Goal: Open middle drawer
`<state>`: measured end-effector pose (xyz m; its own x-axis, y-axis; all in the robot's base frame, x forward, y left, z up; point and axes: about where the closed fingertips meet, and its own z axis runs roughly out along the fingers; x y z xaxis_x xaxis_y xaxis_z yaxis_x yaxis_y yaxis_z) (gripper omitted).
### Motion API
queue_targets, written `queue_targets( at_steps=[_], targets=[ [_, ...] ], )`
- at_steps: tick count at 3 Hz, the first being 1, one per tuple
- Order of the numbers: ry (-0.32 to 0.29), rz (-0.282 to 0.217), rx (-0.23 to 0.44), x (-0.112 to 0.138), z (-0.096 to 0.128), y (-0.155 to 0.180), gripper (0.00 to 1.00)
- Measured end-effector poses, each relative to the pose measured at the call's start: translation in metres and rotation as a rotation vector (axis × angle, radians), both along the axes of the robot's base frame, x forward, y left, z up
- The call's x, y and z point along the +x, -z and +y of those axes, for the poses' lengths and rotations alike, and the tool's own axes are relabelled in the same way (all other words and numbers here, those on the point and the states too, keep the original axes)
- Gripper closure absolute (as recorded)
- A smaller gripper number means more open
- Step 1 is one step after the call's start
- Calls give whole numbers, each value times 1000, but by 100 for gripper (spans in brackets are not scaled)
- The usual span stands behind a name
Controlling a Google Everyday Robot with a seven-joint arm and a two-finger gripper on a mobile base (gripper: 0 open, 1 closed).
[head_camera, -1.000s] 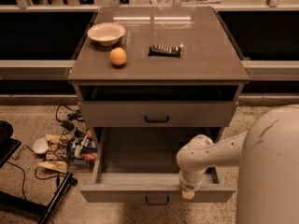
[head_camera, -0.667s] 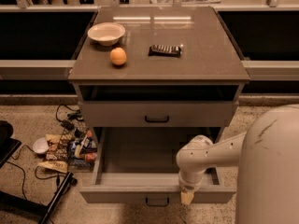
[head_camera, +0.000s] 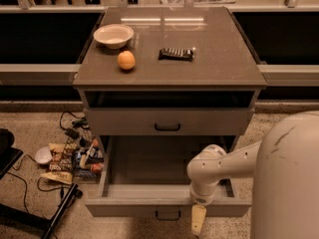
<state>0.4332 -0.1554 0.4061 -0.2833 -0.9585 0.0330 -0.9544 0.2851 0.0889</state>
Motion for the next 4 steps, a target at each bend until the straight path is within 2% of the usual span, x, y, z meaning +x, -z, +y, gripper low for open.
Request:
queue_targets(
  at_steps=[1, 2, 4],
  targets=[
    [14, -3, 36, -18, -7, 8, 2],
    [62, 20, 67, -60, -13, 20, 25],
    [63, 20, 67, -58, -12, 11, 72]
  ],
)
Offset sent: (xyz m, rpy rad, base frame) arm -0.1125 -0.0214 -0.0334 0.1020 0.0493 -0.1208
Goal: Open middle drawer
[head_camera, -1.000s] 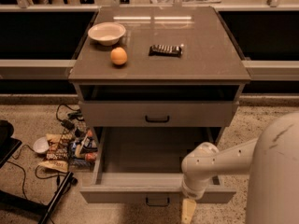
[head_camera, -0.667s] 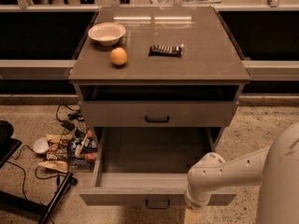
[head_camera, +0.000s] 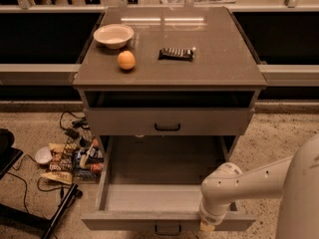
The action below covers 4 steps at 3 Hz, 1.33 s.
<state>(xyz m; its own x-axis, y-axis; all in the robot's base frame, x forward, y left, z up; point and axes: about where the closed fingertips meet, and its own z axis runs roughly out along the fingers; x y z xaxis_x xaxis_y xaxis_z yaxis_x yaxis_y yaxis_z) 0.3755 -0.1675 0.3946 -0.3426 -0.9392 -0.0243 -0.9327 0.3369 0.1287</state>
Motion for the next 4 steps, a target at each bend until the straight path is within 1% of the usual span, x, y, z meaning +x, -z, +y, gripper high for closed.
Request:
queue_targets(
  at_steps=[1, 2, 4],
  targets=[
    [8, -4, -23, -10, 2, -5, 95],
    [8, -4, -23, -10, 2, -5, 100],
    [12, -4, -33, -14, 2, -5, 100]
  ],
)
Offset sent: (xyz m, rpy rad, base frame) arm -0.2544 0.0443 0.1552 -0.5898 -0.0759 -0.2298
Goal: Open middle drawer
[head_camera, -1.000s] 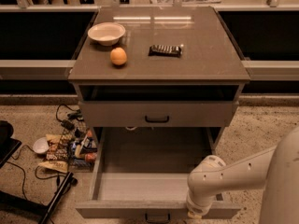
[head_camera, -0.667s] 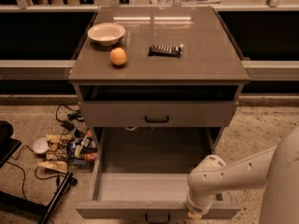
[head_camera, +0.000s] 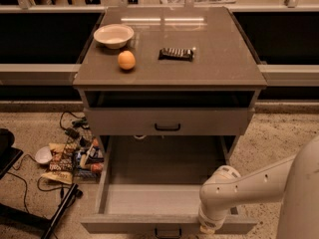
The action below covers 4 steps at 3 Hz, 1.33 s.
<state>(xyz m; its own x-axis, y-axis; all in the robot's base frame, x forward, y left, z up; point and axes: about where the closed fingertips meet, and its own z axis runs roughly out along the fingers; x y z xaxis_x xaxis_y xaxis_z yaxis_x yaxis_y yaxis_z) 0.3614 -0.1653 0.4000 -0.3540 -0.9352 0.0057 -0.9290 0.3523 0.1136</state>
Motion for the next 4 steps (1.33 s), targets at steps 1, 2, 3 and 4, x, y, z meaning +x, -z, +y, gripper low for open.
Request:
queue_targets(
  at_steps=[1, 2, 3, 4],
  targets=[
    [0, 2, 0, -1, 0, 1, 81],
    [0, 4, 0, -2, 0, 1, 58],
    [-1, 5, -1, -2, -1, 2, 35],
    [-1, 7, -1, -3, -1, 2, 11]
  ],
)
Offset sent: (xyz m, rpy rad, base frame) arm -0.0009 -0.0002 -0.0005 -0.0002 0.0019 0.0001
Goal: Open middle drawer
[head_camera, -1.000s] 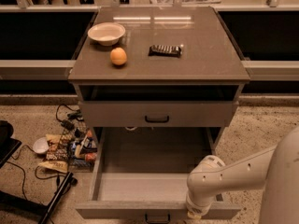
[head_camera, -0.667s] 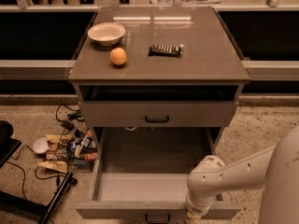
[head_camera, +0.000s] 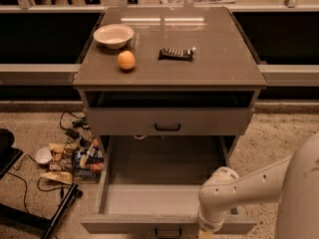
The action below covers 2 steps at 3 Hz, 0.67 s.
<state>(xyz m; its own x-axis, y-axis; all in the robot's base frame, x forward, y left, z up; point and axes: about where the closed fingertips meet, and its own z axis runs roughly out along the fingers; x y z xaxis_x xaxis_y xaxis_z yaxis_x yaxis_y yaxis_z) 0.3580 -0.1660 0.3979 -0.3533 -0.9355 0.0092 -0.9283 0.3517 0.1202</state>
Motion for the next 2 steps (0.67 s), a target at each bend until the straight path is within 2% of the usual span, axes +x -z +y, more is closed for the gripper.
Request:
queue_targets(
  at_steps=[1, 2],
  targets=[
    [0, 1, 0, -1, 0, 0, 0],
    [-8, -16, 22, 1, -11, -30, 0]
  ],
)
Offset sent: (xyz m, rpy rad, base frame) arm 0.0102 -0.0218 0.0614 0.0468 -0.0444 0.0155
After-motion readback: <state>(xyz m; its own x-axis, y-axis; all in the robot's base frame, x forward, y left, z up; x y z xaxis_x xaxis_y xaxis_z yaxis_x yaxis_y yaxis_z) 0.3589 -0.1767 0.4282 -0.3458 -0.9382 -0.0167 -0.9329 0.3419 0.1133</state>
